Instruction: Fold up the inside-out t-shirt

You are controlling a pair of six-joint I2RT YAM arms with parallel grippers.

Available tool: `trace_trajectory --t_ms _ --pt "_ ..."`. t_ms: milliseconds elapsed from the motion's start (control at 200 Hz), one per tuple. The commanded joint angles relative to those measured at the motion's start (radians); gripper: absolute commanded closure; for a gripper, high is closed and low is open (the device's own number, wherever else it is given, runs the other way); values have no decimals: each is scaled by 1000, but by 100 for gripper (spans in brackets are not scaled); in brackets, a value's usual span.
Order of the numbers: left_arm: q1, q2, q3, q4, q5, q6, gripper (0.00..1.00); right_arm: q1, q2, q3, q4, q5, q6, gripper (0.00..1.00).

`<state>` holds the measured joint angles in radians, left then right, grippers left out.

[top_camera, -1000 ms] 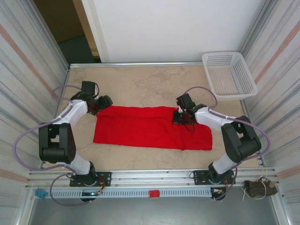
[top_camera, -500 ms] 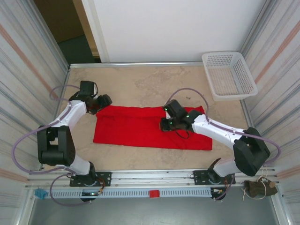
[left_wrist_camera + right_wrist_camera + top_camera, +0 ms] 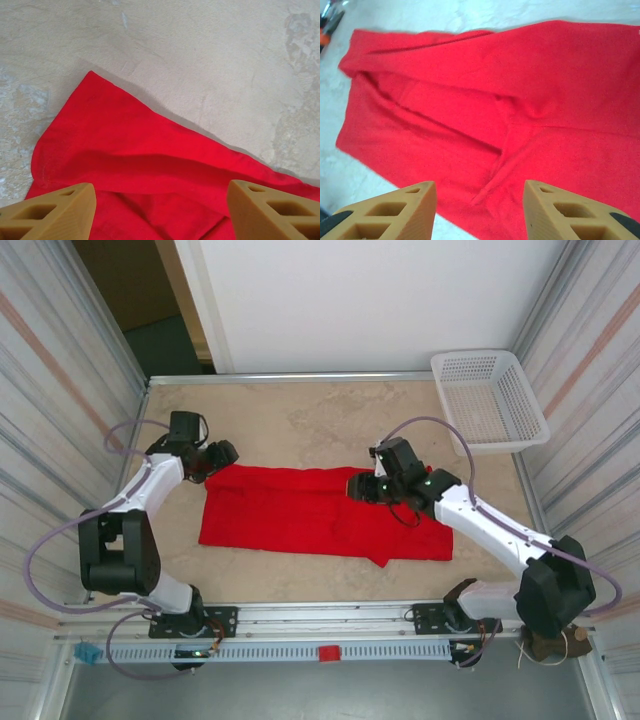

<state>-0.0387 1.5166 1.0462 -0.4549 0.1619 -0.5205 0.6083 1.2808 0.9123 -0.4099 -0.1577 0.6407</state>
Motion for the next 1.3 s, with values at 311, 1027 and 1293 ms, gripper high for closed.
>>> trace_trajectory --t_ms 311,1027,1293 --pt "109 130 59 -58 -70 44 31 -156 -6 -108 -43 74 60 50" --pt "89 169 -52 91 -22 -135 79 -256 61 -278 80 81 107 50" --pt "71 152 5 85 -90 -29 100 -296 72 -330 96 86 150 50"
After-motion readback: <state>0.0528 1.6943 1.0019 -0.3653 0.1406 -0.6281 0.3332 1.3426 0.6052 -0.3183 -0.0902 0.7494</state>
